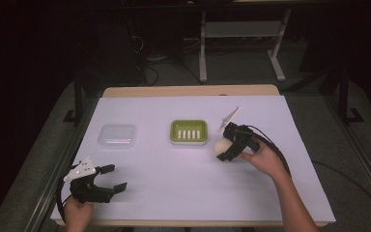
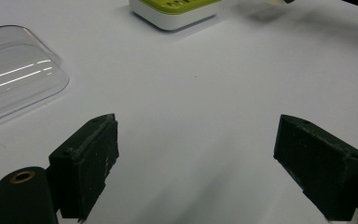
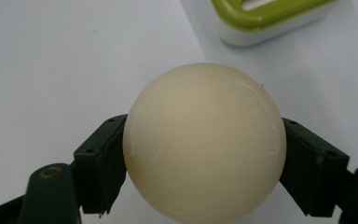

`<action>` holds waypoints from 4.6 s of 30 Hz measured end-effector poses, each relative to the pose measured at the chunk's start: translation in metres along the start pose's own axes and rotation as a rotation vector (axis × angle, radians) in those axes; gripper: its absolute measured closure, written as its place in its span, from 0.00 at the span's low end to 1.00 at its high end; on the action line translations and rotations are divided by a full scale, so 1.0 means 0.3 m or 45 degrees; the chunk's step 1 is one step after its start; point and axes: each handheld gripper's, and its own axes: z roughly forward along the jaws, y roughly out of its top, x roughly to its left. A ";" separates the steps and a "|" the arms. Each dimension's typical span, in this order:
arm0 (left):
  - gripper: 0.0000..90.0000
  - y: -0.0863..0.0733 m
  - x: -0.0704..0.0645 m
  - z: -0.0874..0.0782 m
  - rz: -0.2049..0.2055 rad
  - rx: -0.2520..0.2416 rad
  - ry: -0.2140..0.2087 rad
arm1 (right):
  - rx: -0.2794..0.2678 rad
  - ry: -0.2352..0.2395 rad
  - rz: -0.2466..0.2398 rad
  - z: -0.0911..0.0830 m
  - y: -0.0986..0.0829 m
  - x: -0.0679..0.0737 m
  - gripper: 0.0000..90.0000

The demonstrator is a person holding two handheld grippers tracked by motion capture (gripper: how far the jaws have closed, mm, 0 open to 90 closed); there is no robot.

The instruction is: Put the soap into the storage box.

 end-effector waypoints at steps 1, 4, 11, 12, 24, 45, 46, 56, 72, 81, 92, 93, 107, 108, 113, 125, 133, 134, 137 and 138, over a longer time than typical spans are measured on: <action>0.14 -0.001 0.001 0.000 -0.001 0.002 0.000 | 0.004 0.001 -0.007 0.001 0.013 -0.003 0.25; 0.14 -0.001 0.003 -0.001 0.000 0.007 0.001 | -0.003 0.005 -0.024 0.004 0.039 -0.010 0.25; 0.14 -0.002 0.002 -0.005 -0.004 0.003 0.010 | -0.020 0.008 -0.055 0.013 0.122 -0.028 0.25; 0.14 -0.003 0.000 -0.006 -0.007 -0.003 0.013 | -0.020 0.018 -0.054 0.016 0.132 -0.030 0.25; 0.14 -0.005 0.006 -0.007 -0.016 0.006 0.025 | -0.014 0.027 -0.104 0.047 0.251 -0.044 0.25; 0.14 -0.005 0.008 -0.012 -0.014 0.006 0.032 | -0.004 0.020 -0.119 0.134 0.355 -0.080 0.25; 0.14 -0.005 0.008 -0.012 -0.014 0.007 0.032 | -0.004 0.020 -0.119 0.134 0.355 -0.080 0.25; 0.14 -0.006 0.008 -0.008 -0.018 0.009 0.031 | 0.029 0.021 -0.109 0.171 0.381 -0.101 0.25; 0.14 -0.004 0.006 -0.004 -0.006 0.020 0.022 | 0.032 0.038 -0.101 0.213 0.406 -0.108 0.25; 0.14 -0.005 0.007 -0.005 -0.012 0.010 0.026 | 0.036 0.031 -0.095 0.212 0.406 -0.105 0.25; 0.14 -0.004 0.006 -0.002 -0.005 0.016 0.020 | 0.043 0.029 -0.088 0.210 0.404 -0.110 0.25; 0.14 -0.003 0.006 -0.003 -0.005 0.015 0.022 | 0.043 0.027 -0.090 0.209 0.404 -0.110 0.25; 0.14 -0.003 0.005 -0.005 -0.006 0.013 0.025 | 0.045 0.027 -0.087 0.209 0.404 -0.111 0.25; 0.14 -0.003 0.005 -0.005 -0.006 0.012 0.025 | 0.047 0.024 -0.088 0.209 0.404 -0.110 0.25; 0.14 -0.003 0.005 -0.004 -0.004 0.017 0.023 | 0.049 0.017 -0.091 0.209 0.406 -0.106 0.25; 0.14 -0.003 0.004 -0.003 -0.008 0.015 0.021 | 0.013 -0.015 -0.098 0.171 0.407 -0.096 0.25; 0.14 -0.001 0.004 0.002 -0.005 0.017 0.022 | 0.008 0.009 -0.067 0.134 0.392 -0.092 0.24; 0.14 0.000 0.003 0.002 -0.005 0.023 0.021 | 0.011 0.014 -0.062 0.131 0.390 -0.090 0.24; 0.14 0.001 0.001 0.008 -0.011 0.017 0.020 | 0.032 0.017 -0.051 0.123 0.383 -0.086 0.23; 0.14 0.002 0.000 0.010 -0.015 0.019 0.022 | 0.033 0.021 -0.048 0.121 0.379 -0.086 0.23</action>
